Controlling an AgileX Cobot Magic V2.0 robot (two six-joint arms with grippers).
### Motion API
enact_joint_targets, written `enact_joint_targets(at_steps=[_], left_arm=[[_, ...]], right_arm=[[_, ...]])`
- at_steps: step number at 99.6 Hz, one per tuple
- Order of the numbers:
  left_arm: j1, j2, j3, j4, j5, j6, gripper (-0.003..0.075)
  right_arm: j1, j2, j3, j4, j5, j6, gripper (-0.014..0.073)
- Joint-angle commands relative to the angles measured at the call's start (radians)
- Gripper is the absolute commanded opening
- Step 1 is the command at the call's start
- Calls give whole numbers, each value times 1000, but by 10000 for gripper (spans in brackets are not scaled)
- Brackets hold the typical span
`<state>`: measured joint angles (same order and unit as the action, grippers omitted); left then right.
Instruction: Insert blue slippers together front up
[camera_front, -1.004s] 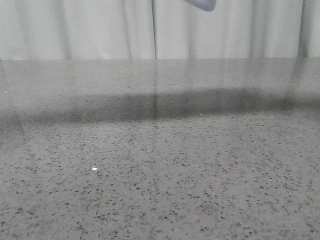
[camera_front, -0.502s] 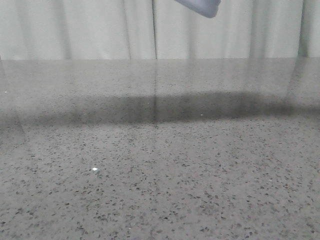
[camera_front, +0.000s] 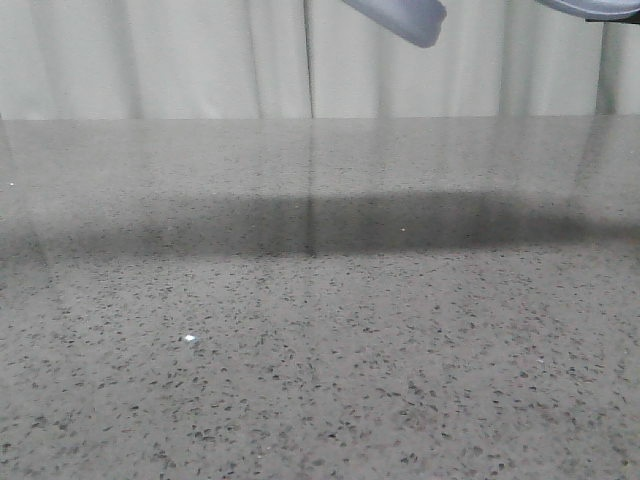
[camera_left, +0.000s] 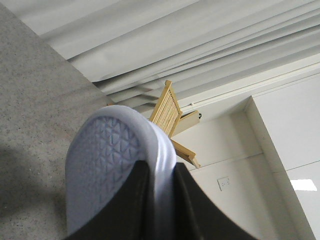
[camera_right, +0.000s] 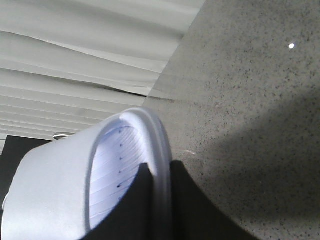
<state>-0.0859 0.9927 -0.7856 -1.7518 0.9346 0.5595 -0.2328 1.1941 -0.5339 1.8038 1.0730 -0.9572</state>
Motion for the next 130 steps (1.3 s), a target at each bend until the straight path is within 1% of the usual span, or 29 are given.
enact_joint_targets(at_steps=[1,15,31,73,106,130], left_arm=[[-8,-14,-31,-109,81,-15,17],[-8,-14,-31,-109,88,-15,17],[-8,-14,-31,-109,88,-15,17],[-8,-14,-31,-109,106,-25,17],[-12,-12,-31,-109,116,-27,17],[-12,-12,-31,-109,118,-27,17]], right_arm=[[6,23,-18,67,175,-35,-107],[8,79,-18,67,224,-54,-107],[34,94,-18,67,224,-76,-107],[58,98,-18,67,239,-93,-107],[149,100,-114,67,235,-96,-107],[155,100,-124,67,206,-96,-107]])
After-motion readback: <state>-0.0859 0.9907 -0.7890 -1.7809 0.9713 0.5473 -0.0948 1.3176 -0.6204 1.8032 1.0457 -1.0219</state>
